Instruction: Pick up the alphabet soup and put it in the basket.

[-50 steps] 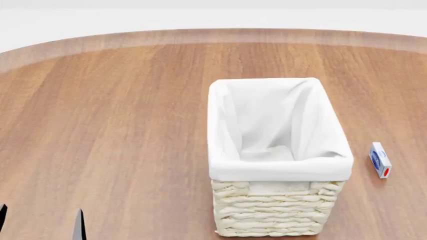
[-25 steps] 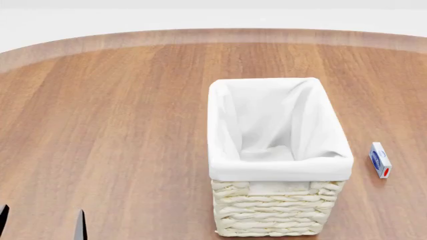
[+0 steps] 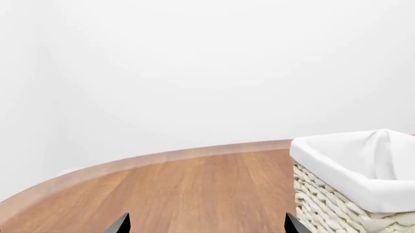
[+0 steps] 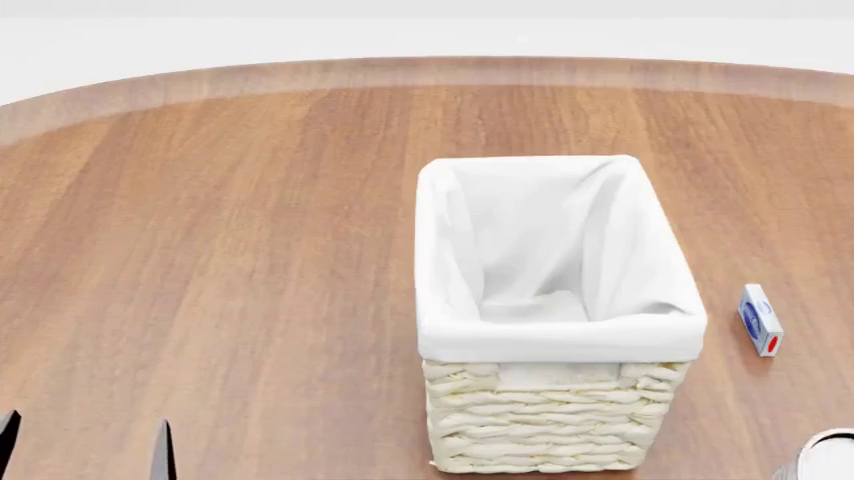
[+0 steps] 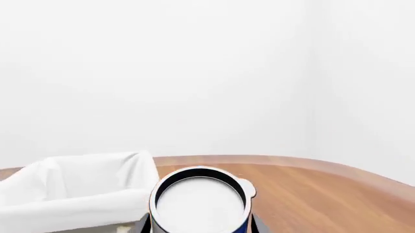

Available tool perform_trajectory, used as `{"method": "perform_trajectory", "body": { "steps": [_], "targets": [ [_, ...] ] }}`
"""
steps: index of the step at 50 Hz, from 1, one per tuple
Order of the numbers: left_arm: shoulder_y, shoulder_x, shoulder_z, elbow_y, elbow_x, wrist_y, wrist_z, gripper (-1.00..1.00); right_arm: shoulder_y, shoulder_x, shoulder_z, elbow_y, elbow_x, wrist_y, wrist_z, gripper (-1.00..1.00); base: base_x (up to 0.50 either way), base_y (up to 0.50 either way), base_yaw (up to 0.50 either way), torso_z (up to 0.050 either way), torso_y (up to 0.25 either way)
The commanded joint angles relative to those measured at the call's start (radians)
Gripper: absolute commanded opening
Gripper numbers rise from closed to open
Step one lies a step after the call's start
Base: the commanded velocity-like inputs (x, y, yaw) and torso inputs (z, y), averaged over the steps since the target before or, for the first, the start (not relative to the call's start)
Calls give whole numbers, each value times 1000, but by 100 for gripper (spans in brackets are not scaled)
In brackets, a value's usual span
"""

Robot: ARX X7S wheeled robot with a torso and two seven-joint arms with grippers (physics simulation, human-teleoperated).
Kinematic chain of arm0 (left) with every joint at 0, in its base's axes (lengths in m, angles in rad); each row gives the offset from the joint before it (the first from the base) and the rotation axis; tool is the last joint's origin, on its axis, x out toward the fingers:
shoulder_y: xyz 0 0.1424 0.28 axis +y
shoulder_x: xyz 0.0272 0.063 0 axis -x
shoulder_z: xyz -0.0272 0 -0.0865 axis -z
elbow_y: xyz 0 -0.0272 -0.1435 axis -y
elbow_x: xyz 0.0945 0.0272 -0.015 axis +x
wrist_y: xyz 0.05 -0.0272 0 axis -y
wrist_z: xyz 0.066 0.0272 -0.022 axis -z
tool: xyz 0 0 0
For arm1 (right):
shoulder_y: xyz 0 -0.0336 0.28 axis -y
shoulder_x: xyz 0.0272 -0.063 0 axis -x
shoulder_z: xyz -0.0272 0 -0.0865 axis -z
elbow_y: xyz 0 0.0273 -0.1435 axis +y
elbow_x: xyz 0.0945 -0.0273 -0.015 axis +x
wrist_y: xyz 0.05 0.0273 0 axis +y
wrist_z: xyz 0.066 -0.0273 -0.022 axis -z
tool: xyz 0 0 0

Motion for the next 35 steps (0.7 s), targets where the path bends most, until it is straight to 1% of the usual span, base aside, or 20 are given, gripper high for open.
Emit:
{"method": "perform_trajectory", "body": {
  "steps": [1,8,11,12,13,17,19,20,28,35],
  "targets": [
    [-3,-3,0,-1,-5,-2,-4,100,122,77,-14,-194,4,224,61,-100,0,0,0,0,0],
    [-10,-4,3,-11,-7,-2,-3,100,284,115,-72,-244,36,379,83,-100,0,0,0,0,0],
    [-8,-5,1,-10,-11,0,-4,100,321,122,-84,-253,51,409,82,-100,0,0,0,0,3],
    [-6,-7,-2,-6,-13,0,-5,100,399,133,-113,-263,61,469,84,-100,0,0,0,0,0],
    [-6,-7,-2,-6,-14,0,-5,100,401,134,-114,-263,62,471,85,-100,0,0,0,0,0],
    [-9,-7,0,-5,-15,-4,-7,100,540,135,-168,-262,90,557,78,-100,0,0,0,0,0],
    [-10,-7,1,-7,-14,-4,-7,100,560,134,-177,-257,92,570,78,-100,0,0,0,0,0],
    [-10,-7,-1,-7,-16,-4,-7,100,635,135,-204,-252,107,616,70,-100,0,0,0,0,0],
    [-15,-8,4,-13,-19,-6,-7,100,845,112,-281,-200,123,687,31,-100,0,0,0,0,1],
    [-15,-8,8,-24,-18,1,-9,100,976,72,-339,-93,95,682,-2,-100,0,0,0,0,0]
  ]
}}
